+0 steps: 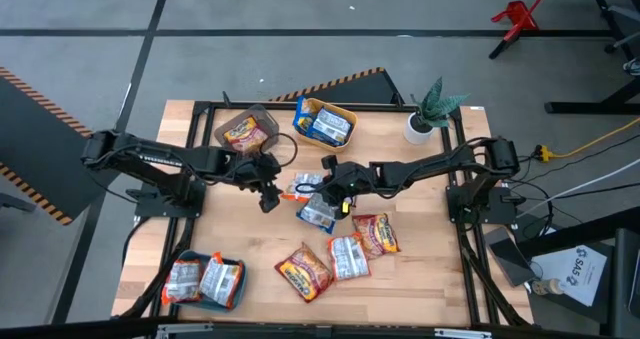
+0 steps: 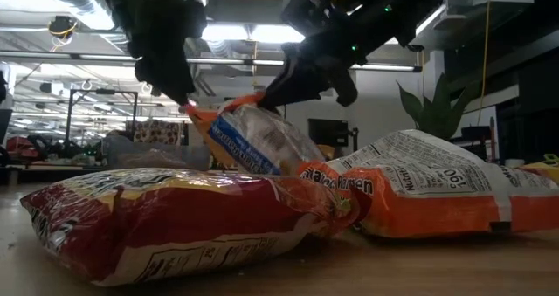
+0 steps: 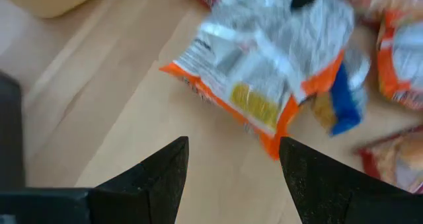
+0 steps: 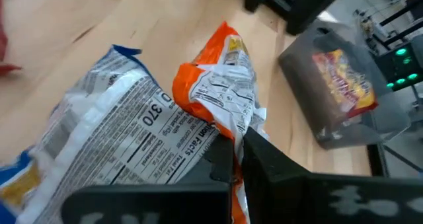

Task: Sort Maruchan noodles
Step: Put the orange noodle pack into the blue bin

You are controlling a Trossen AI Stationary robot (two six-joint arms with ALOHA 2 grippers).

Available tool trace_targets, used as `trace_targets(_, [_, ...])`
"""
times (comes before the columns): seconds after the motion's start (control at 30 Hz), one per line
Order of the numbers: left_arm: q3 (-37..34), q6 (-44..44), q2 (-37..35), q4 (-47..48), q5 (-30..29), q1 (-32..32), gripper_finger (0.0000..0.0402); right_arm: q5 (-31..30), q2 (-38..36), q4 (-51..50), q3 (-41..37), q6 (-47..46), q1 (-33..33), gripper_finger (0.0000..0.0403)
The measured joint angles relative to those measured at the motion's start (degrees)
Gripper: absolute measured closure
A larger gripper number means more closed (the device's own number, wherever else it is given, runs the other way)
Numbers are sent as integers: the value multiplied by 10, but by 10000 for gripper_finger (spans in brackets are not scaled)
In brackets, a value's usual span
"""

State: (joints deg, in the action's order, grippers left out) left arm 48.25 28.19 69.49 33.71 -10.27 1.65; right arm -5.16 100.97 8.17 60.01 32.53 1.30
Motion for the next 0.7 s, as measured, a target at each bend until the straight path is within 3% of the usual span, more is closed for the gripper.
trace_targets(0.13, [-1, 17, 0, 16, 4, 7, 170, -3, -8, -3, 0, 1, -2, 403])
trace_targets(0.33, [-14, 227, -1, 1, 50, -17, 170, -28, -12, -5, 0, 7, -2, 403])
trace_targets(0.5, [-42, 407, -2, -78, 121, -21, 170, -41, -12, -7, 0, 9, -2, 403])
trace_targets(0.7, [-88, 548, -4, -201, 172, -23, 170, -62, -14, -8, 0, 36, -2, 403])
